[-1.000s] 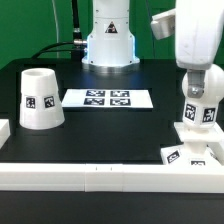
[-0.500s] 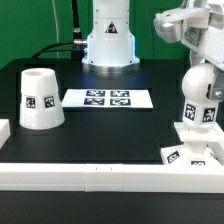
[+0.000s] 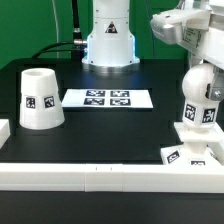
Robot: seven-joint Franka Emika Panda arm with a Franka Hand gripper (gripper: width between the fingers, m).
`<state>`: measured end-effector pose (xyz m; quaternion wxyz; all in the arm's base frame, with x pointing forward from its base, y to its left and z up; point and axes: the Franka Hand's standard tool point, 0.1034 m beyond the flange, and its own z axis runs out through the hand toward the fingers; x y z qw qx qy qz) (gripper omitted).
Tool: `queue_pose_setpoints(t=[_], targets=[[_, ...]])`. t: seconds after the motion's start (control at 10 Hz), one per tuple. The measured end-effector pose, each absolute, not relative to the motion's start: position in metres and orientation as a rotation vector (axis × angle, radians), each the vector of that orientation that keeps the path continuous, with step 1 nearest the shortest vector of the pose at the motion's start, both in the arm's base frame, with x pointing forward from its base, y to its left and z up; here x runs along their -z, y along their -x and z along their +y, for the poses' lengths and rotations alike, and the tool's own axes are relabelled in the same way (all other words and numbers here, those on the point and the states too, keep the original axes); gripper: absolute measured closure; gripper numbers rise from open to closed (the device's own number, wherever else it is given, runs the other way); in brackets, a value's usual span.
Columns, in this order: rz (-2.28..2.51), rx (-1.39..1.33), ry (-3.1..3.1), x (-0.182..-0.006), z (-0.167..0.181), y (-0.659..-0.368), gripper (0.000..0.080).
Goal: Assemble lamp
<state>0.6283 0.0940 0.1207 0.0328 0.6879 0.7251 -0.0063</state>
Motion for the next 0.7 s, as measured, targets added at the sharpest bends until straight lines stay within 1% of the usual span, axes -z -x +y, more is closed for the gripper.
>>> queue_pose_setpoints(t=[0.3,0.7], targets=[[2.117,0.029,-2.246,-0.121,0.088,-0.627,0.0223],[1.658,0.046,-2.657,-0.120,0.082,-0.624,0.0223]])
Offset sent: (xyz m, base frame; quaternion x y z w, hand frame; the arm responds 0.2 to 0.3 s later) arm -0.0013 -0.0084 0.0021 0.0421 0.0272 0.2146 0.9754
